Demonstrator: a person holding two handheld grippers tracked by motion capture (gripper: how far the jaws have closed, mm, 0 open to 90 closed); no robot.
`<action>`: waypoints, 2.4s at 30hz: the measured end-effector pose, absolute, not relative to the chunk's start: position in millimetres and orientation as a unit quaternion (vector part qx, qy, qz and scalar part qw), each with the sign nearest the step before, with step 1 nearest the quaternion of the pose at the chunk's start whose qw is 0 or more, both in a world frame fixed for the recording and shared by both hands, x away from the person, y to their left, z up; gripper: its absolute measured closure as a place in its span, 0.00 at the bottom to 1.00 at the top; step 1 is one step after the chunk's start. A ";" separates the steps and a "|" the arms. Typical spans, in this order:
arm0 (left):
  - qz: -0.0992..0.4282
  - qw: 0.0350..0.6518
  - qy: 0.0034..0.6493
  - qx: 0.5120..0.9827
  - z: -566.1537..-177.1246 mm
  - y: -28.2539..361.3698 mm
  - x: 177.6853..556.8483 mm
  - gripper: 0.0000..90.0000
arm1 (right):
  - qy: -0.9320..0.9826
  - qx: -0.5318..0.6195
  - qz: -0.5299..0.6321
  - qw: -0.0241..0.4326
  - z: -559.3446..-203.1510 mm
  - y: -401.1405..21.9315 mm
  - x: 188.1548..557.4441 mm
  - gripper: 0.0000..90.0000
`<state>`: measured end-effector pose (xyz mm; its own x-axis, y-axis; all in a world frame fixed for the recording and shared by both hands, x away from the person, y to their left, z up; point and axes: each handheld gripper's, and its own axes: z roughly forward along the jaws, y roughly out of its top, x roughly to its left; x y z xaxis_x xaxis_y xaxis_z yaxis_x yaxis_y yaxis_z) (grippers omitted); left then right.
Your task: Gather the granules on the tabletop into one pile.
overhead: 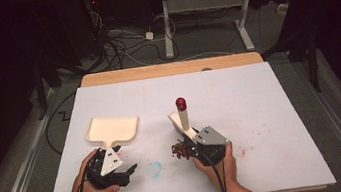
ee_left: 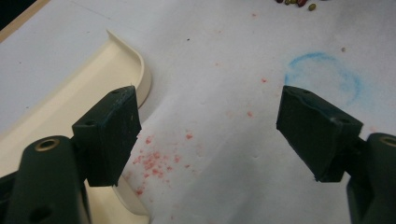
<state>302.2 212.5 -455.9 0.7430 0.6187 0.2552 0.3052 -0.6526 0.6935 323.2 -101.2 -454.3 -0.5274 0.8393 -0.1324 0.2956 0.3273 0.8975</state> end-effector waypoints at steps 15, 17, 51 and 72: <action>0.246 0.324 0.264 0.875 -454.6 213.1 301.1 0.23 | 0.756 0.382 0.447 0.289 -420.4 -159.7 322.9 0.75; 0.246 0.324 0.264 0.875 -454.4 213.1 301.0 0.23 | 0.769 0.376 0.433 0.283 -421.1 -164.5 318.0 0.74; 0.241 0.320 0.257 0.879 -455.6 211.7 301.2 0.23 | 0.802 0.335 0.437 0.233 -420.1 -192.7 271.9 0.74; 0.245 0.318 0.259 0.878 -454.9 213.1 301.0 0.23 | 0.831 0.283 0.427 0.216 -404.3 -241.4 285.6 0.74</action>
